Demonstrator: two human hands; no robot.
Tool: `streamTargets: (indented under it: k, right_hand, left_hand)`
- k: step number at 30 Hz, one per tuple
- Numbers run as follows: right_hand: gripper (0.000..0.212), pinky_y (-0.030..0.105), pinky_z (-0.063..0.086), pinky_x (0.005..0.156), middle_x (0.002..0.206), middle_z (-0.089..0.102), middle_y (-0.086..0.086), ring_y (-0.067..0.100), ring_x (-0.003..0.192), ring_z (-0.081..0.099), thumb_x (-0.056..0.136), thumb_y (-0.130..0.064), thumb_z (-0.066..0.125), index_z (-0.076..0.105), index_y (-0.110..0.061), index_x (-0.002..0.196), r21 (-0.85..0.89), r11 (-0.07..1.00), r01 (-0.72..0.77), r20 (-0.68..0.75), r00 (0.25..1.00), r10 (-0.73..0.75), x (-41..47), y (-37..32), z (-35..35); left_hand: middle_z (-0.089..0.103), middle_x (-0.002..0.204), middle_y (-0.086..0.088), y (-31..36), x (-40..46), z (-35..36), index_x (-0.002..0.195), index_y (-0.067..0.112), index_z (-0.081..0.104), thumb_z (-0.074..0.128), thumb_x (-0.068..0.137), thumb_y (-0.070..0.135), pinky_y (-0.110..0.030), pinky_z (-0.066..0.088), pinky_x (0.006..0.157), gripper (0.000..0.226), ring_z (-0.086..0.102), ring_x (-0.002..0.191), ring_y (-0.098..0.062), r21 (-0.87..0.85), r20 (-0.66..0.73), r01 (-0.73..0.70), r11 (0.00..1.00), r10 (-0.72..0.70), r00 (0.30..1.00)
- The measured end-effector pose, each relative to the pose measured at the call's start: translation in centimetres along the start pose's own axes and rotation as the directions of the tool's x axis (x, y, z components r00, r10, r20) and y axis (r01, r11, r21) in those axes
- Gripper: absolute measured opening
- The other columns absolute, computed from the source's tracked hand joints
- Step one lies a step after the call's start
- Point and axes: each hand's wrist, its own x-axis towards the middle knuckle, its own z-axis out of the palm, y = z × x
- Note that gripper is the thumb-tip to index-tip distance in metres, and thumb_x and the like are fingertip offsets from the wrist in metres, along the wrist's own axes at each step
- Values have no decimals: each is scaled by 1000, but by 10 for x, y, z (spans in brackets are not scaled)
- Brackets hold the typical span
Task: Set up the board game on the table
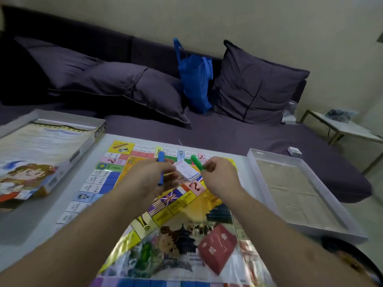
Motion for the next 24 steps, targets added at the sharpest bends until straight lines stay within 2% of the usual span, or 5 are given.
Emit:
streamTargets:
  k: [6,10,14,19,24]
  right_hand:
    - [25,37,49,71,109,61,7,30,89,62,89,-4,59,68,-16,108,-389,915,107,17,994,-108,111,-15,54]
    - [22,42,51,74,109,57,8,35,92,61,88,-3,56,66,-16,103,-482,863,150,36,988,-152,152,-19,85]
    - [26,44,58,74,106,68,10,32,92,64,84,-3,59,71,-18,101,-404,903,146,67,989,-130,164,-16,97]
    - [61,41,59,84,130,68,11,30,107,67,84,0,60,61,-16,142,-241,965,100,21,995,-98,145,-16,63]
    - [37,30,50,76,117,69,2,17,98,64,86,3,59,68,-18,115,-19,994,110,16,994,-110,67,-45,25]
  left_hand:
    - [66,104,-21,18,56,-34,122,-7,61,66,99,8,-30,62,56,27,67,79,-26,-44,-32,19,999,-21,999]
    - [66,107,-19,10,71,-50,121,-5,63,64,101,11,-32,63,63,25,66,81,-26,-20,-51,58,998,-59,997]
    - [66,103,-17,9,77,-52,119,-6,63,64,100,10,-32,62,61,25,65,77,-24,-43,-68,60,997,-63,996]
    - [69,101,-18,10,71,-47,120,-7,65,65,99,9,-34,63,65,26,68,77,-26,-54,-67,54,997,-58,996]
    - [71,109,-22,22,37,-36,120,-7,65,58,104,9,-47,63,88,24,74,97,-37,-31,-39,-10,999,9,999]
